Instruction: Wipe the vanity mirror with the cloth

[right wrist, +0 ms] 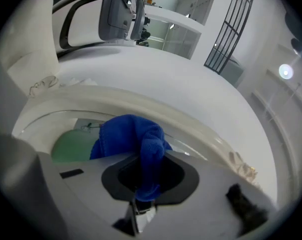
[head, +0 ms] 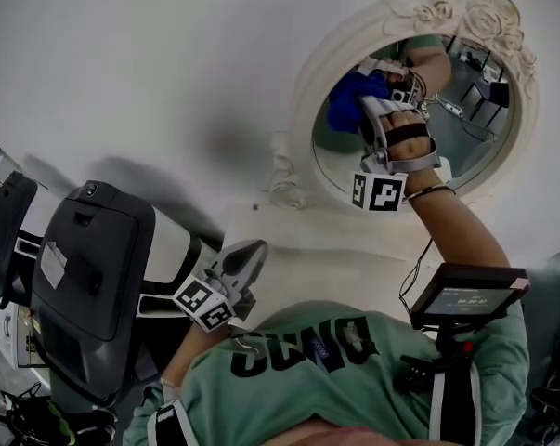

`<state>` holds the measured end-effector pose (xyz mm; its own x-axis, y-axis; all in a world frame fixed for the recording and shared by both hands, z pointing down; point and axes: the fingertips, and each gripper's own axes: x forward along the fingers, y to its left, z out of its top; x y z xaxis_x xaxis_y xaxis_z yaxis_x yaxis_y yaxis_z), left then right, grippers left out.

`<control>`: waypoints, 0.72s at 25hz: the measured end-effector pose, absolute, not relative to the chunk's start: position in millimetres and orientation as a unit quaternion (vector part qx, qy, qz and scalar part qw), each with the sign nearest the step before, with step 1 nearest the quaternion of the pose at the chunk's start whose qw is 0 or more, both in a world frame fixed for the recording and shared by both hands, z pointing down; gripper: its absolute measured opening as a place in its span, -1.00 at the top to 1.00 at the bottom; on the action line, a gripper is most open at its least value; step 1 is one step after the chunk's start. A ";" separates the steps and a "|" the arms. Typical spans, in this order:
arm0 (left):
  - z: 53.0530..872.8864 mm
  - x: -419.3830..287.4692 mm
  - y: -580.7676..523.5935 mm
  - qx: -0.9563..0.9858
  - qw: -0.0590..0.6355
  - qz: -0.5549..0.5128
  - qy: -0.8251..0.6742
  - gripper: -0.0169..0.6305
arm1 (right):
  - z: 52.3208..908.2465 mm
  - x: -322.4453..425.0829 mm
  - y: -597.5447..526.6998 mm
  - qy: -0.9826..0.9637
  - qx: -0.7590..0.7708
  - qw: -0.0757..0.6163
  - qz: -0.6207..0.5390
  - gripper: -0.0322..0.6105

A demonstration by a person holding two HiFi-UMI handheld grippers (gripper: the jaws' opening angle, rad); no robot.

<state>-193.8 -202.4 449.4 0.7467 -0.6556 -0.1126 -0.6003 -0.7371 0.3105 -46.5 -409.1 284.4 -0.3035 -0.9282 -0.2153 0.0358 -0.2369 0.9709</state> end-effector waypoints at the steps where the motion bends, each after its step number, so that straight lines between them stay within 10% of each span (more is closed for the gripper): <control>1: 451.0 -194.9 -202.4 0.924 0.132 -0.106 -0.342 0.92 | 306.2 -47.3 -409.6 -0.501 0.445 0.383 -0.636 0.75; 10: 475.2 -216.8 -190.1 0.905 0.169 -0.074 -0.382 0.92 | 546.9 -57.8 -403.9 -0.585 0.328 0.469 -0.575 0.75; 18: 490.0 -224.6 -182.9 0.898 0.183 -0.057 -0.396 0.92 | 568.0 -57.0 -404.1 -0.623 0.340 0.444 -0.547 0.75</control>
<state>-224.6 -182.9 490.0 0.6802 -0.7318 0.0421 -0.6900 -0.6199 0.3738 -57.0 -404.1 568.0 -0.3746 -0.9096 0.1798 0.0619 0.1690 0.9837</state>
